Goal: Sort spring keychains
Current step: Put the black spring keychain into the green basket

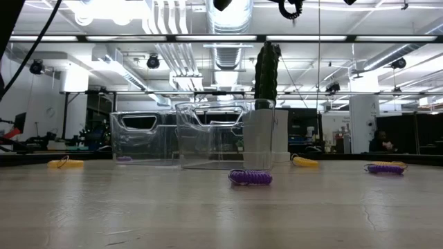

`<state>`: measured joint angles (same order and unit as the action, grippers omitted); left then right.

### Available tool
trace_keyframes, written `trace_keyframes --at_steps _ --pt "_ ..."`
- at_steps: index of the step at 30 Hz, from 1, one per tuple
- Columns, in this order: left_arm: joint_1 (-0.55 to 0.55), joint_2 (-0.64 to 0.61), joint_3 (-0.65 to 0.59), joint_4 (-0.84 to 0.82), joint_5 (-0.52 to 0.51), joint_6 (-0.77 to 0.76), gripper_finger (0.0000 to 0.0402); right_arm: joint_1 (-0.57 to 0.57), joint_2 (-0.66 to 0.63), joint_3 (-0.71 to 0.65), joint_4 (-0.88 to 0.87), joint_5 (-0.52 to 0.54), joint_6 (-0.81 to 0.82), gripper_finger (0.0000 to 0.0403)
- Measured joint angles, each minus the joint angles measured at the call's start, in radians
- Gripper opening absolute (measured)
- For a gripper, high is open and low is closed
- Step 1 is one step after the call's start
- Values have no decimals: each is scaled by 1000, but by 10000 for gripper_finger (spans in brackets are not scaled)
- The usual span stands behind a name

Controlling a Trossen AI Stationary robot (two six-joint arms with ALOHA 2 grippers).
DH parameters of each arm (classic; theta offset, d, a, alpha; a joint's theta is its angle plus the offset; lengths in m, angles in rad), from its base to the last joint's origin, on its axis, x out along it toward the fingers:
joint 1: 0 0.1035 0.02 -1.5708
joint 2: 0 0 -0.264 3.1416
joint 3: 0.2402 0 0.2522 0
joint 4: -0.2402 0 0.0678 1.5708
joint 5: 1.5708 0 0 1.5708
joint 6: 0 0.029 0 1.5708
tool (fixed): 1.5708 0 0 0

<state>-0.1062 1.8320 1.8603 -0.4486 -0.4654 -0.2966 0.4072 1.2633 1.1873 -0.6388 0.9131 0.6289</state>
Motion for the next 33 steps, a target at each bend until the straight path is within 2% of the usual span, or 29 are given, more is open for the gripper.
trace_keyframes --at_steps 4,11,14,20,28,31,33 --pt "0 0 0 -1 0 0 41 0 0 0 0 0 0 19" --pt "0 0 0 -8 -1 -6 124 0 0 0 -2 0 -1 19" --pt "0 -2 0 -29 -1 -17 147 0 -4 0 -17 -2 -1 19" --pt "0 -8 51 -187 2 -18 153 0 -29 0 -71 2 29 19" --pt "-2 -96 47 -333 -53 -44 154 5 -87 0 -287 -11 236 20" --pt "-6 -149 20 -374 -116 -59 154 10 -104 0 -336 -90 275 20" --pt "-11 -191 -20 -394 -150 -69 154 17 -116 -1 -354 -194 287 20"
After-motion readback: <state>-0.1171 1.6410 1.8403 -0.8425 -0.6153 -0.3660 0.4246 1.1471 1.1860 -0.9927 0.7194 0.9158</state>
